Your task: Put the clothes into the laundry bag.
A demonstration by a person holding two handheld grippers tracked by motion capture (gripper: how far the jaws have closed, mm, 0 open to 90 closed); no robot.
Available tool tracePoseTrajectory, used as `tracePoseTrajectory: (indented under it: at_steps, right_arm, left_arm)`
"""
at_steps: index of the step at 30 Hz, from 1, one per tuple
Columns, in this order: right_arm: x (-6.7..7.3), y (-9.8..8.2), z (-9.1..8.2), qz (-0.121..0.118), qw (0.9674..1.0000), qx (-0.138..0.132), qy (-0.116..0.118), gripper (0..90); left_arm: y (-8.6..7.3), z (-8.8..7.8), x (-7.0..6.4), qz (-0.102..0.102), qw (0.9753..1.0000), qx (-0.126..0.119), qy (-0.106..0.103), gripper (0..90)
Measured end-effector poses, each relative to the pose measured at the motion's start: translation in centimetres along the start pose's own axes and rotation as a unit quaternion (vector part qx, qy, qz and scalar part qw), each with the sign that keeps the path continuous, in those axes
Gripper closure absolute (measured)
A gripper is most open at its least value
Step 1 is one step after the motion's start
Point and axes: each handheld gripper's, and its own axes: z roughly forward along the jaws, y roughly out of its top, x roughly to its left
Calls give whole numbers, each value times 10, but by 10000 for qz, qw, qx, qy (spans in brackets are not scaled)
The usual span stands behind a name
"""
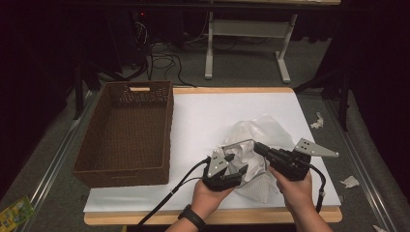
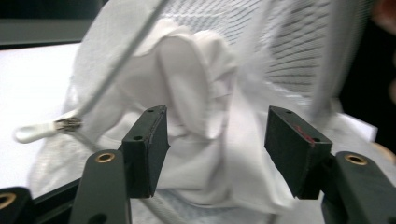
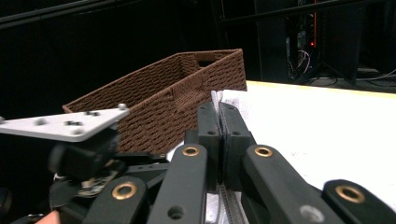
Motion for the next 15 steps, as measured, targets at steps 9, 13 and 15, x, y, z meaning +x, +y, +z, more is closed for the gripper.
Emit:
tracePoseTrajectory:
  at_steps: [9, 13, 15]
  right_arm:
    - [1, -1, 0, -12, 10000, 1, -1, 895]
    - [0, -1, 0, 8, 10000, -6, 5, 896]
    - [0, -1, 0, -2, 10000, 0, 1, 895]
  left_arm:
    - [-18, 33, 0, -186, 9976, 651, -151, 541]
    - [-17, 38, -1, -89, 9971, 726, -188, 849]
    - [-8, 37, -2, 29, 9987, 503, -30, 877]
